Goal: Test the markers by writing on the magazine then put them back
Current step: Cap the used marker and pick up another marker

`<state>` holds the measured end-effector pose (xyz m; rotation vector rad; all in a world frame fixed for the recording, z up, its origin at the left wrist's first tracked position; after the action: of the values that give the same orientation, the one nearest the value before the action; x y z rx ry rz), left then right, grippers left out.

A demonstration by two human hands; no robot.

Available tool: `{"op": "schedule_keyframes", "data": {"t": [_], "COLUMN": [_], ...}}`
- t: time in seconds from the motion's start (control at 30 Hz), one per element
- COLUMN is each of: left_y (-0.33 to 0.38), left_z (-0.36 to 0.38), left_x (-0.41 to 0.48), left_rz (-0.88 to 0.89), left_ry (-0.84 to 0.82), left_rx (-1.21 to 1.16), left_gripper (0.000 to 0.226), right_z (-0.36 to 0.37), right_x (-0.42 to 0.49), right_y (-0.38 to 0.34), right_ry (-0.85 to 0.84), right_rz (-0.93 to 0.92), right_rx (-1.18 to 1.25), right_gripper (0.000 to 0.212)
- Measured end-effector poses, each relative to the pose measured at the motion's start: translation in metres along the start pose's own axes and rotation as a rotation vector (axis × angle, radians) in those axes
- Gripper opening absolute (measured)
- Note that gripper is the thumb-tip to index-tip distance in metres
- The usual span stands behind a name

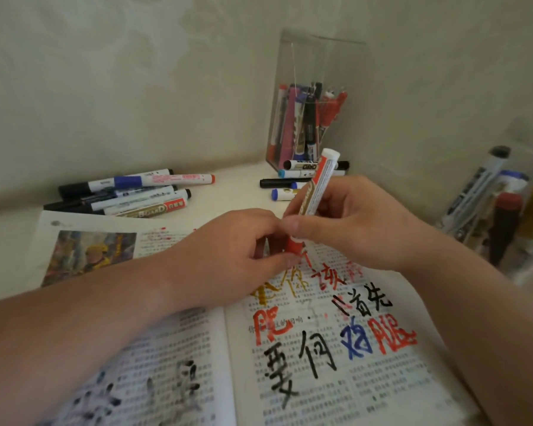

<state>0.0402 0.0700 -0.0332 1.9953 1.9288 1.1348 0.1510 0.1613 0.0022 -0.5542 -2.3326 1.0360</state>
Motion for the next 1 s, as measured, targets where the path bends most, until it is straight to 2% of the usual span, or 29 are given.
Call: {"op": "schedule_keyframes", "data": {"t": [0.07, 0.13, 0.27, 0.5, 0.6, 0.73, 0.83, 0.87, 0.93, 1.0], "left_y": [0.001, 0.002, 0.0, 0.0, -0.001, 0.002, 0.001, 0.001, 0.002, 0.003], "left_z": [-0.001, -0.002, -0.002, -0.002, -0.003, -0.003, -0.002, -0.003, -0.008, -0.012], "left_x": [0.0, 0.0, 0.0, -0.002, -0.002, 0.0, 0.002, 0.002, 0.002, 0.001], "left_rz": [-0.001, 0.004, -0.015, -0.055, -0.063, -0.024, -0.005, -0.001, -0.019, -0.038], "left_ry": [0.003, 0.002, 0.005, 0.004, -0.01, 0.01, 0.051, 0.079, 0.133, 0.17], "left_rx": [0.001, 0.014, 0.022, -0.021, -0.047, -0.073, -0.031, -0.019, -0.028, -0.037], "left_gripper": [0.011, 0.018, 0.021, 0.015, 0.024, 0.007, 0.027, 0.034, 0.047, 0.05], "right_z": [-0.005, -0.008, -0.007, -0.003, 0.005, 0.008, 0.001, 0.0, -0.002, -0.004], "right_x": [-0.001, -0.001, -0.002, -0.005, -0.009, -0.011, -0.013, -0.014, -0.015, -0.016], "right_y": [-0.001, -0.001, -0.004, -0.009, -0.013, -0.014, -0.012, -0.015, -0.024, -0.034], "right_ry": [0.1, 0.16, 0.151, 0.158, 0.221, 0.328, 0.417, 0.45, 0.48, 0.479], "right_rz": [-0.005, -0.012, -0.02, -0.038, -0.091, -0.142, -0.137, -0.161, -0.22, -0.228], "right_rx": [0.119, 0.136, 0.049, -0.05, -0.13, -0.223, -0.086, -0.07, -0.115, -0.21], "right_gripper": [0.018, 0.015, 0.024, 0.017, 0.019, 0.018, 0.066, 0.074, 0.071, 0.061]}}
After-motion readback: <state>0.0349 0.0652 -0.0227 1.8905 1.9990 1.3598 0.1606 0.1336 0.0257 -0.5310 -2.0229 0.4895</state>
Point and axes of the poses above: each hand's wrist, its own x-axis towards the middle knuckle, its own z-axis out of the palm, y = z × x, the point moved 6 cm from there along x, towards the middle knuckle, and after that the axes turned 10 degrees about y, right-handed, at the moved point
